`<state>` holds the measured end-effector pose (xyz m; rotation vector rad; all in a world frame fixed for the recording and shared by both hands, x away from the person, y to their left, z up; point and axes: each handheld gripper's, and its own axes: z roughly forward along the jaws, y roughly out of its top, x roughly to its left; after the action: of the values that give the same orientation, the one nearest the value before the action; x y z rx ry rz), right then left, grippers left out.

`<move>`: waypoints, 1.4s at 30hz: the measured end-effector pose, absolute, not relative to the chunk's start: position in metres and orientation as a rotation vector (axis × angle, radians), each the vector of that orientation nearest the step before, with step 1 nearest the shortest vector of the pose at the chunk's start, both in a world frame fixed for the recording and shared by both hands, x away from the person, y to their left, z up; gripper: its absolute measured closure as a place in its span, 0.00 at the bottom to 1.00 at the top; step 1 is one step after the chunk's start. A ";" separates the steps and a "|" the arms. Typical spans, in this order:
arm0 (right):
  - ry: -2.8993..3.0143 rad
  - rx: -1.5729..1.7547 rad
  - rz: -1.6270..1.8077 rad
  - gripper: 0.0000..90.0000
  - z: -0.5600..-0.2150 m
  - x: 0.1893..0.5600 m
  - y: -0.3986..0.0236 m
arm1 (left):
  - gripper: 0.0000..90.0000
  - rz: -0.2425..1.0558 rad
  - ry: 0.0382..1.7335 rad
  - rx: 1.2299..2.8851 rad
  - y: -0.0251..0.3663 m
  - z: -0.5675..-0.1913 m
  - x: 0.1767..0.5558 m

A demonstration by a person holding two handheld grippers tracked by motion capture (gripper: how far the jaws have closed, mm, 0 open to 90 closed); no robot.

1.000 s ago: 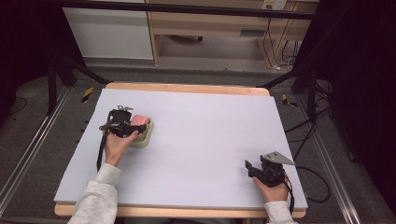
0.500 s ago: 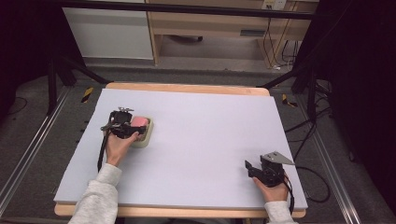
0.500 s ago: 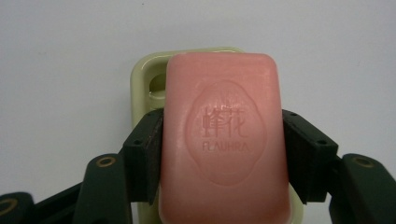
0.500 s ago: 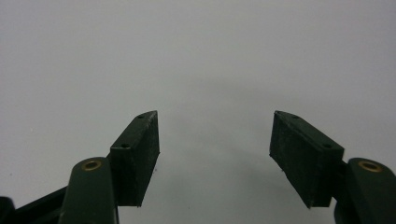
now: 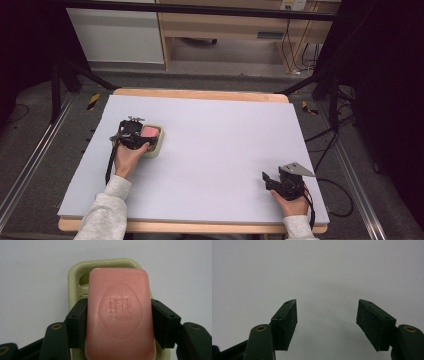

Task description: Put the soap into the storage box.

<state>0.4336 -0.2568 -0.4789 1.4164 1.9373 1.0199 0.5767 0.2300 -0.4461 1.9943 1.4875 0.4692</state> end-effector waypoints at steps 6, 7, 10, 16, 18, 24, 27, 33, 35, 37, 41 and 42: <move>1.938 1.417 1.020 0.37 -0.479 0.434 -0.257 | 0.41 0.470 1.489 1.995 0.229 -0.449 0.578; 1.938 1.417 1.020 0.37 -0.479 0.434 -0.257 | 0.41 0.472 1.489 1.995 0.229 -0.449 0.578; 1.937 1.417 1.020 0.37 -0.479 0.434 -0.257 | 0.41 0.476 1.488 1.998 0.229 -0.449 0.578; 1.939 1.416 1.020 0.36 -0.479 0.434 -0.257 | 0.41 0.479 1.488 2.004 0.228 -0.449 0.578; 1.939 1.417 1.020 0.36 -0.479 0.434 -0.257 | 0.39 0.482 1.478 1.992 0.228 -0.447 0.577; 1.935 1.419 1.021 0.36 -0.479 0.433 -0.257 | 0.32 0.510 1.434 1.946 0.231 -0.434 0.571; 1.931 1.420 1.023 0.36 -0.479 0.433 -0.258 | 0.31 0.513 1.411 1.936 0.232 -0.430 0.568; 1.924 1.436 1.029 0.35 -0.479 0.433 -0.259 | 0.31 0.517 1.361 1.934 0.231 -0.425 0.561; 1.920 1.433 1.027 0.35 -0.478 0.433 -0.260 | 0.31 0.520 1.341 1.934 0.231 -0.423 0.557; 1.915 1.437 1.026 0.35 -0.478 0.433 -0.260 | 0.31 0.517 1.314 1.925 0.231 -0.422 0.553; 1.908 1.437 1.024 0.36 -0.478 0.433 -0.261 | 0.32 0.519 1.276 1.918 0.233 -0.419 0.543; 1.908 1.441 1.024 0.36 -0.477 0.433 -0.261 | 0.32 0.519 1.269 1.913 0.234 -0.419 0.541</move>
<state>0.4330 -0.2613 -0.4774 1.4412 1.9076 1.0243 0.5407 0.2335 -0.4189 1.9126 1.2691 0.5188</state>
